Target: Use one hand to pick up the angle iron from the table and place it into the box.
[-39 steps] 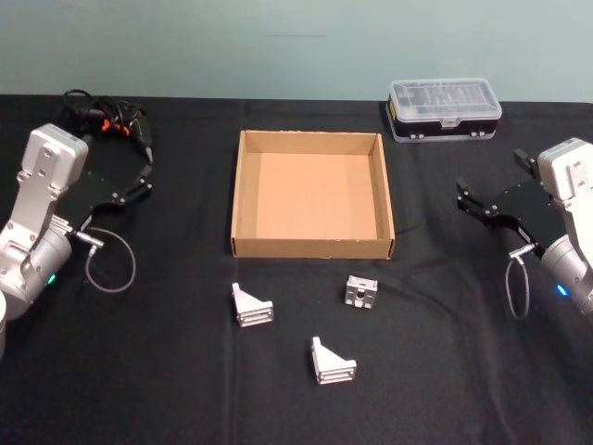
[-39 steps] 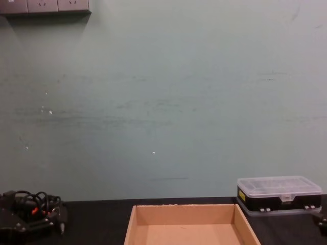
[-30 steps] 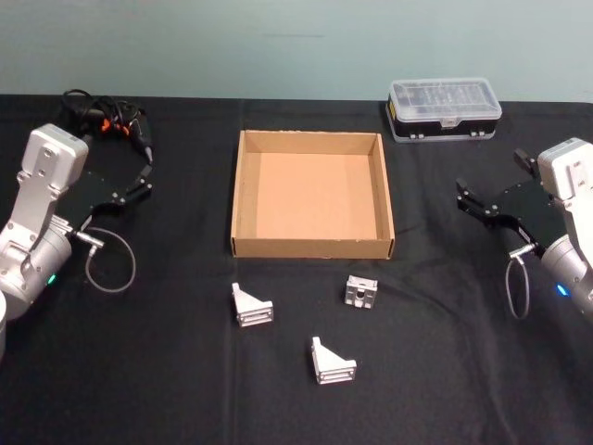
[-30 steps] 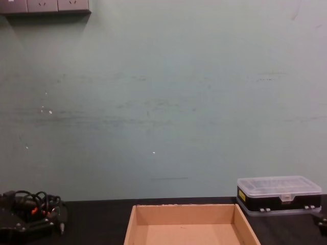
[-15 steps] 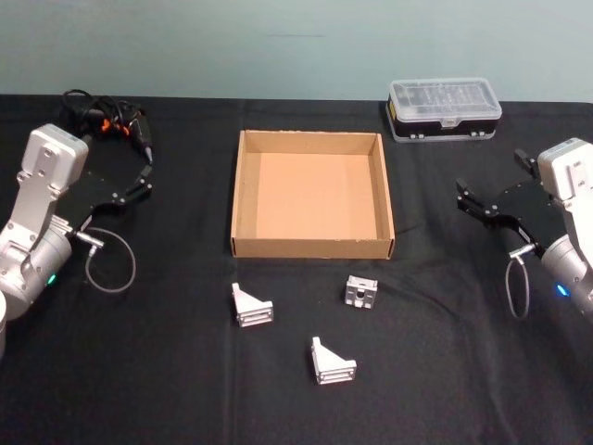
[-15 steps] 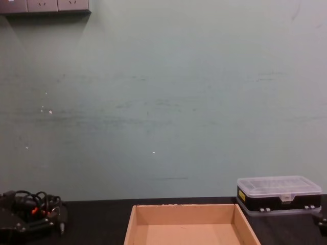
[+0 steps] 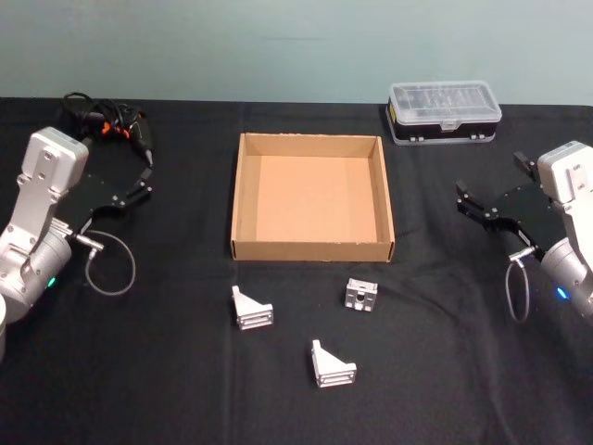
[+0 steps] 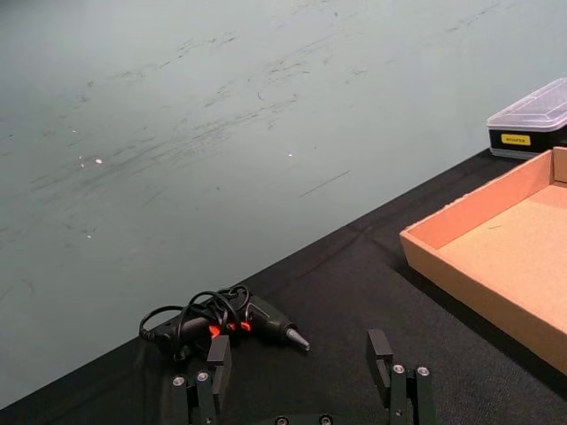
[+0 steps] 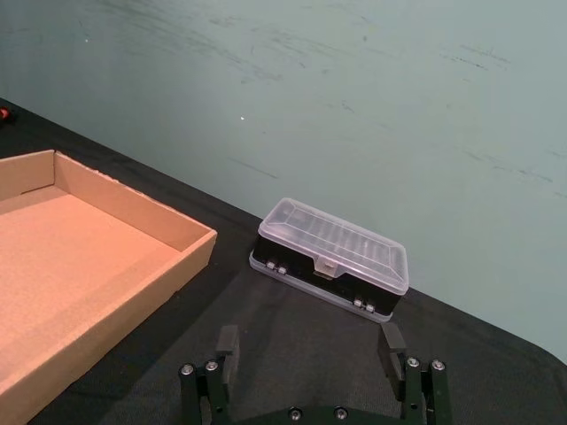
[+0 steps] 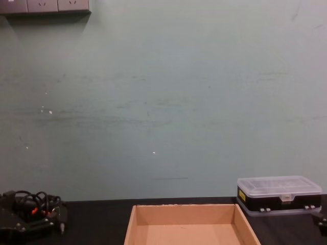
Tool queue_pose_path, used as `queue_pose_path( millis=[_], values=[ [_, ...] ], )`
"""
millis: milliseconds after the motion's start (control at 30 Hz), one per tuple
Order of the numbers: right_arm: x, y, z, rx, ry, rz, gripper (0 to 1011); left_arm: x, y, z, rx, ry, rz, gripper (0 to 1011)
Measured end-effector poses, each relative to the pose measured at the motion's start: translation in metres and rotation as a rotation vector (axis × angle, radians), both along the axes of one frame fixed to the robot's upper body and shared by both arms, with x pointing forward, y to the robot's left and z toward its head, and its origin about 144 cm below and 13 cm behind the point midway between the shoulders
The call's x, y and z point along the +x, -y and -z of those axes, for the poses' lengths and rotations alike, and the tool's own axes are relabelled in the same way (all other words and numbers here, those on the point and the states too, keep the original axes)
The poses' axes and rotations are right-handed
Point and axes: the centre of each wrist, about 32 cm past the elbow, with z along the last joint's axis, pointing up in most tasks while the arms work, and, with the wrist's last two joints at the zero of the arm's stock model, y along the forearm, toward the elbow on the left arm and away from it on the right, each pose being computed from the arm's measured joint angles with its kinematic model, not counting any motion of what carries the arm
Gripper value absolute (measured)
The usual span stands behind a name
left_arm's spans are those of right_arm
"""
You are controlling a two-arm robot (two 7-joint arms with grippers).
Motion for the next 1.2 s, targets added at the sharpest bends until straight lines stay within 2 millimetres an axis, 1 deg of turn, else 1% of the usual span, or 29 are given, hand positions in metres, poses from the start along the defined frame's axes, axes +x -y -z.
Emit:
queue_pose_path(
  millis=[733,867,1000,1200],
  values=[
    [0.000,0.000,0.000,0.000,0.000,0.000,1000,0.000,0.000,0.000,0.000,0.000,0.000,1000],
    [0.003,0.002,-0.002,0.001,0.001,-0.004,1000,0.000,0.000,0.000,0.000,0.000,0.000,1000],
    [0.005,0.003,-0.007,0.002,0.001,-0.031,1000,0.000,0.000,0.000,0.000,0.000,0.000,1000],
    [0.004,0.004,-0.022,-0.013,-0.002,-0.109,1000,0.000,0.000,0.000,0.000,0.000,0.000,1000]
  ],
)
